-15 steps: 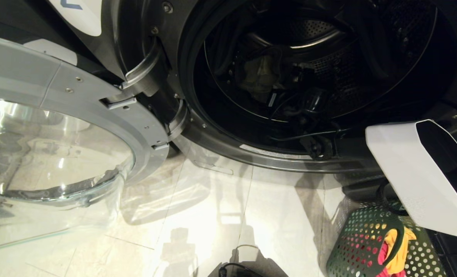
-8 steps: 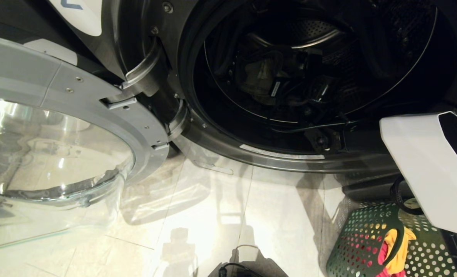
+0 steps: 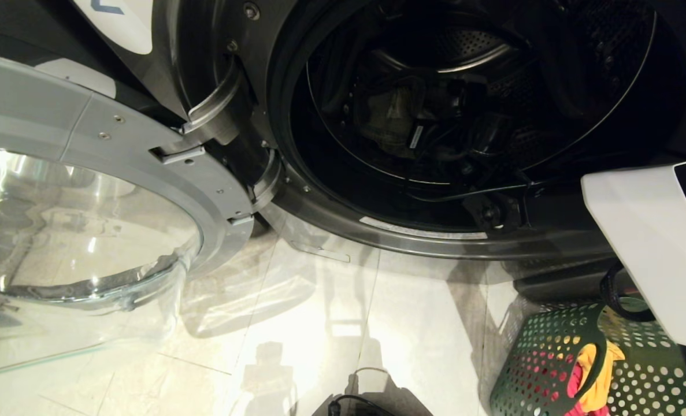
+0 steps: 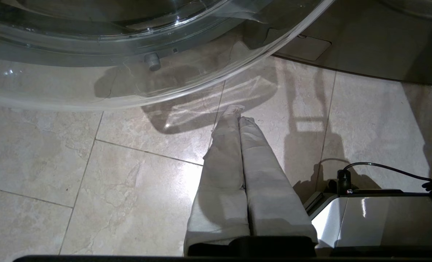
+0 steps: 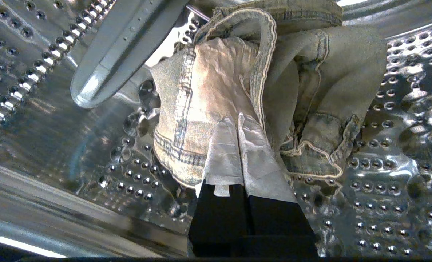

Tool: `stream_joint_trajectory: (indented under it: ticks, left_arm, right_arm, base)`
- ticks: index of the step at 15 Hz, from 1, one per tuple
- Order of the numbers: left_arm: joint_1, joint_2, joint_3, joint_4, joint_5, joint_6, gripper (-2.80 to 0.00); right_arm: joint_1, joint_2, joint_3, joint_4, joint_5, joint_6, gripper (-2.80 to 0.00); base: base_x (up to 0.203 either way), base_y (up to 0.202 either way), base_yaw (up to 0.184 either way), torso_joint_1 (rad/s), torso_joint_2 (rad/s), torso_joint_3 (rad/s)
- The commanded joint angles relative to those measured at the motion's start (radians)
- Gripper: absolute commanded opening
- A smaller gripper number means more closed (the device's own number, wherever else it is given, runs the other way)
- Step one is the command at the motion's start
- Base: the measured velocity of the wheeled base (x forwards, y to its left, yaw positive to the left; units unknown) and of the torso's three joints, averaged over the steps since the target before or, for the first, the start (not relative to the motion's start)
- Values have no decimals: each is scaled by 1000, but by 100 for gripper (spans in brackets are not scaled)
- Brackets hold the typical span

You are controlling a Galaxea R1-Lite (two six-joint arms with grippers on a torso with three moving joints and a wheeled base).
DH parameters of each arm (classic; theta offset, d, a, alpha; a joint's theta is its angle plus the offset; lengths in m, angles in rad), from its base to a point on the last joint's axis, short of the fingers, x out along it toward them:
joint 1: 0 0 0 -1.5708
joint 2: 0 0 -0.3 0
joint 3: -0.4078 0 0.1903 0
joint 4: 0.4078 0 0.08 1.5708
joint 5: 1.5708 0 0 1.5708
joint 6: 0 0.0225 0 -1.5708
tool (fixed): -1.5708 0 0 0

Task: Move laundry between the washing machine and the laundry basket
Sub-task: Pick a cloth and place it into the basket

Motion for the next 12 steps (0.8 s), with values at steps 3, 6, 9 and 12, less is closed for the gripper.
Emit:
stream_joint_trajectory:
  ticks: [3, 6, 9, 12]
  left_arm:
    - [0, 2, 0, 0, 0, 1, -280]
    - [0, 2, 0, 0, 0, 1, -280]
    - [0, 2, 0, 0, 0, 1, -280]
    - [0, 2, 0, 0, 0, 1, -280]
  right_arm:
    - [-4, 0, -39, 3, 8, -1, -280]
    - [-6, 6, -43, 7, 8, -4, 0]
    - [-6, 28, -55, 6, 8, -12, 0]
    - [-13, 69, -104, 0, 8, -10, 0]
  base:
    - [0, 0, 0, 0, 0, 0]
    - [0, 0, 0, 0, 0, 0]
    - [0, 0, 0, 0, 0, 0]
    - [0, 0, 0, 0, 0, 0]
